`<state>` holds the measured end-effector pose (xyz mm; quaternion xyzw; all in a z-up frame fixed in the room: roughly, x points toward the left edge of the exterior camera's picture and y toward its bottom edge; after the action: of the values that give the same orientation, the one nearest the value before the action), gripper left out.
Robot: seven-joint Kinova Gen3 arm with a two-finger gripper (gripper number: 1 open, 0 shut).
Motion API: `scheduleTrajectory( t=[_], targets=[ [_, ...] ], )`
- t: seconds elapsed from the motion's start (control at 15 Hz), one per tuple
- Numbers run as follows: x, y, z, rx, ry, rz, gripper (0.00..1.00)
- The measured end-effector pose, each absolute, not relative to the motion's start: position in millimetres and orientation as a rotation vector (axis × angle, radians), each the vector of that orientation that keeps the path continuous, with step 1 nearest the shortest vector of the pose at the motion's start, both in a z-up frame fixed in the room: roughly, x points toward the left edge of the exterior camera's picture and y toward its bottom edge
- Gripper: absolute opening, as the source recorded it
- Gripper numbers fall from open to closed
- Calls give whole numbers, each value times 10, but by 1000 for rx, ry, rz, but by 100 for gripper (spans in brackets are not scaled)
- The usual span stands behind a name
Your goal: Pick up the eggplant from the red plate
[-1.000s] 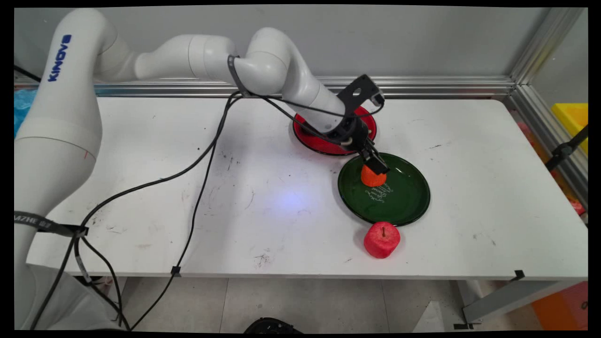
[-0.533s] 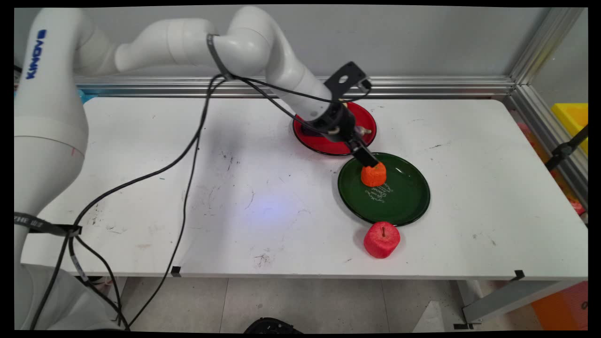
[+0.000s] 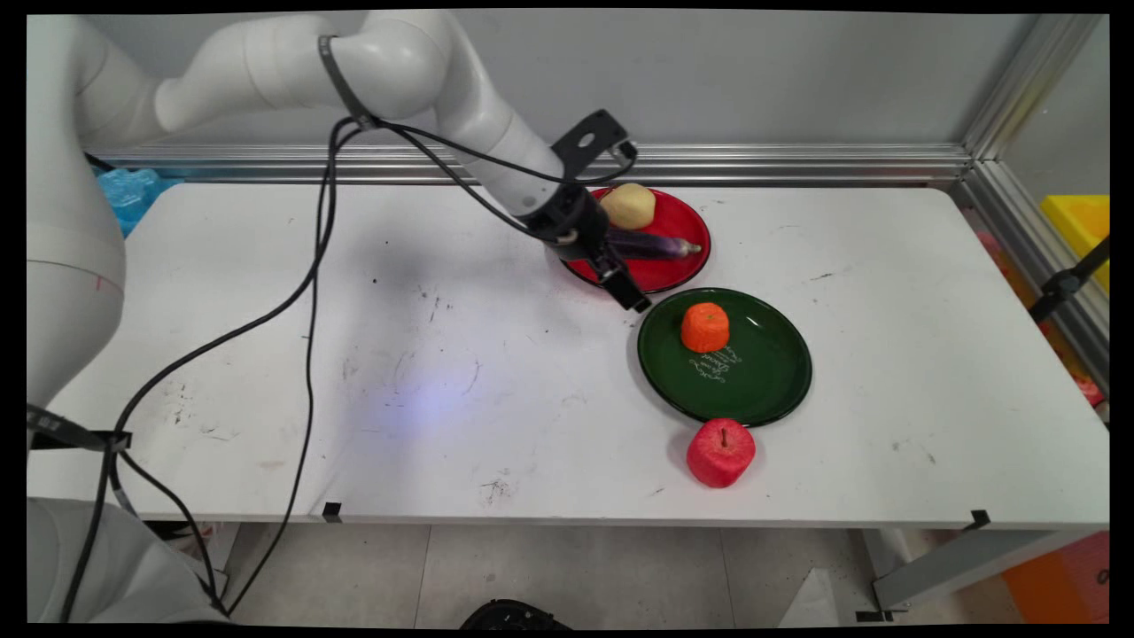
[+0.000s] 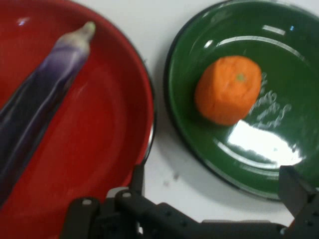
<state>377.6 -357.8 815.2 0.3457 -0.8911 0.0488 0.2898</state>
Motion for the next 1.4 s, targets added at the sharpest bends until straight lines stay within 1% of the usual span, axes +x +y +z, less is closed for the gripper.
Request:
scheduleTrajectory(
  t=[0.47,0.93,1.4],
  targets=[
    [4097,-3653,8216,837,-2453,198,100],
    [4244,-4015,8180,734,-2486,292,100],
    [4221,-4416,8026,623,-2488,328,100]
  ],
)
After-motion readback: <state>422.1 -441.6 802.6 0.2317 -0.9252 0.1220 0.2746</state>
